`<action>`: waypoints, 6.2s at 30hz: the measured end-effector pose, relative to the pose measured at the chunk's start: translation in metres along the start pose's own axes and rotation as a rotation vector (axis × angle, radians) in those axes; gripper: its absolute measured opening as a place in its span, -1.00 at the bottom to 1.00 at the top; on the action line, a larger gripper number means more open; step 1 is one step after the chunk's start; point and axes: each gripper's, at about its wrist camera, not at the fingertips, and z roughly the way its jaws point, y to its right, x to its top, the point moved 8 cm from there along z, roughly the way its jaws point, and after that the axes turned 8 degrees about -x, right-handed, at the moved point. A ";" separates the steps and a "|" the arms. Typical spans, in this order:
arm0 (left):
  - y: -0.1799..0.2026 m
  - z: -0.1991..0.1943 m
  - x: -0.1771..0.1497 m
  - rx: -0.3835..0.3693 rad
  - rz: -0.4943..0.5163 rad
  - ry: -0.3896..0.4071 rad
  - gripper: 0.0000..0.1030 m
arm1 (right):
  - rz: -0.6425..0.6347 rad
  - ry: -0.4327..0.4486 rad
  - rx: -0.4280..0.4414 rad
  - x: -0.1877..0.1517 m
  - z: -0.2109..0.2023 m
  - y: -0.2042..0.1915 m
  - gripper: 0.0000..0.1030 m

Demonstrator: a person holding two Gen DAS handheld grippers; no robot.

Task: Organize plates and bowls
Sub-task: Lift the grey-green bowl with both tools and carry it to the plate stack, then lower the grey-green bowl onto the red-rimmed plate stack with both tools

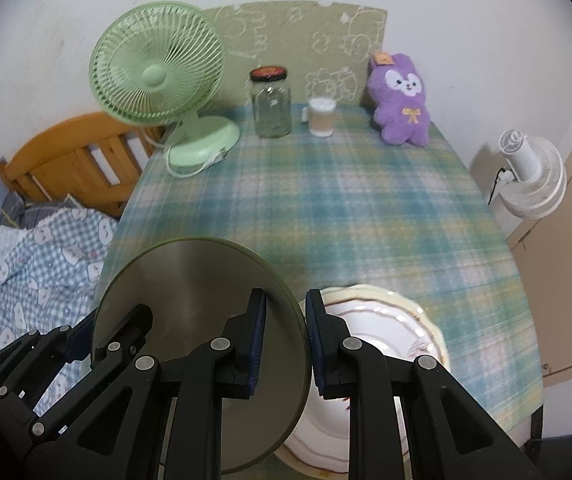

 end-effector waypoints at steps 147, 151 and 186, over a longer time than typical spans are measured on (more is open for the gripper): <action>0.047 0.016 -0.028 -0.057 -0.089 -0.063 0.00 | -0.050 -0.147 0.154 -0.028 0.028 0.032 -0.12; 0.069 0.020 -0.027 -0.056 -0.093 -0.069 0.00 | -0.050 -0.153 0.154 -0.028 0.032 0.053 -0.12; 0.127 0.070 -0.053 -0.006 -0.191 -0.172 0.18 | -0.142 -0.267 0.217 -0.048 0.085 0.104 -0.07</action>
